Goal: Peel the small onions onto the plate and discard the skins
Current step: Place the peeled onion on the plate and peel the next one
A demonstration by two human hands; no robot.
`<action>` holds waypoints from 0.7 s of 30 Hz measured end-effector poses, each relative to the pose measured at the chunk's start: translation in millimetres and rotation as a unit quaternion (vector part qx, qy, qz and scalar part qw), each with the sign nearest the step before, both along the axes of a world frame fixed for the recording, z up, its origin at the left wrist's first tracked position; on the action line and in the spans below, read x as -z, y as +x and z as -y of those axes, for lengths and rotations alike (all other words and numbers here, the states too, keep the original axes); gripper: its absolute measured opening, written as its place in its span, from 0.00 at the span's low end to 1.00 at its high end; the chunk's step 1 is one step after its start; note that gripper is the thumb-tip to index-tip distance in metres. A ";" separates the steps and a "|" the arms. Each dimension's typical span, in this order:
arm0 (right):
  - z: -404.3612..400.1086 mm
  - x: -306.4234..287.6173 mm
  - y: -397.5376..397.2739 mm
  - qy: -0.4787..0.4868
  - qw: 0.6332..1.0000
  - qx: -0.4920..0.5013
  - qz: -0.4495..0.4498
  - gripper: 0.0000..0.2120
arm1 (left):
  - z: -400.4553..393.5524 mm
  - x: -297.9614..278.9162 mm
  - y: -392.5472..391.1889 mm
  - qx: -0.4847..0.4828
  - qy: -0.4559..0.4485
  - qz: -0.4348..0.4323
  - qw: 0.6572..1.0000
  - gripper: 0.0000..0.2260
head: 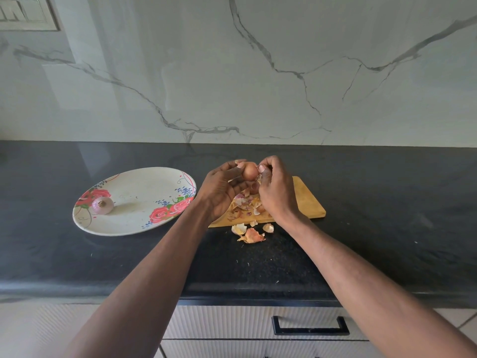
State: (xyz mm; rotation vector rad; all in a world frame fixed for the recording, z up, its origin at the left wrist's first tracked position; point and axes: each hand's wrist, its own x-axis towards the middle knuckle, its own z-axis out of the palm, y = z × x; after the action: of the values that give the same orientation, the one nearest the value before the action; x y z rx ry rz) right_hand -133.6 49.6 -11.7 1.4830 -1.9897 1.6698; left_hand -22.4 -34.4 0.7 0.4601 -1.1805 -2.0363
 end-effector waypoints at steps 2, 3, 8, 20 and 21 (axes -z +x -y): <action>-0.5 -2.9 0.3 0.002 1.000 0.005 0.029 0.03 | -1.1 -1.4 0.3 0.002 0.007 -0.001 1.000 0.08; -0.3 -4.1 -0.3 0.003 0.999 0.009 0.046 0.03 | -1.8 -2.0 0.5 0.005 0.011 -0.001 1.000 0.08; -0.2 -6.3 -3.1 0.007 0.993 0.003 0.116 0.03 | -4.4 -2.2 0.4 0.021 0.032 -0.002 0.999 0.09; -2.4 -2.6 -0.8 0.010 0.999 -0.041 0.013 0.05 | 0.5 -1.3 2.7 -0.001 0.009 -0.018 1.000 0.12; -1.7 -2.3 -1.7 0.002 0.999 -0.036 0.016 0.03 | 0.7 -0.9 2.8 0.003 0.008 -0.017 1.000 0.11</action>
State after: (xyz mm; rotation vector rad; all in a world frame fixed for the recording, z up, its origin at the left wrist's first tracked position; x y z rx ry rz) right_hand -135.3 51.4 -9.4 1.5558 -1.9784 1.7290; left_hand -19.6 -35.1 1.6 0.4281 -1.1475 -2.0512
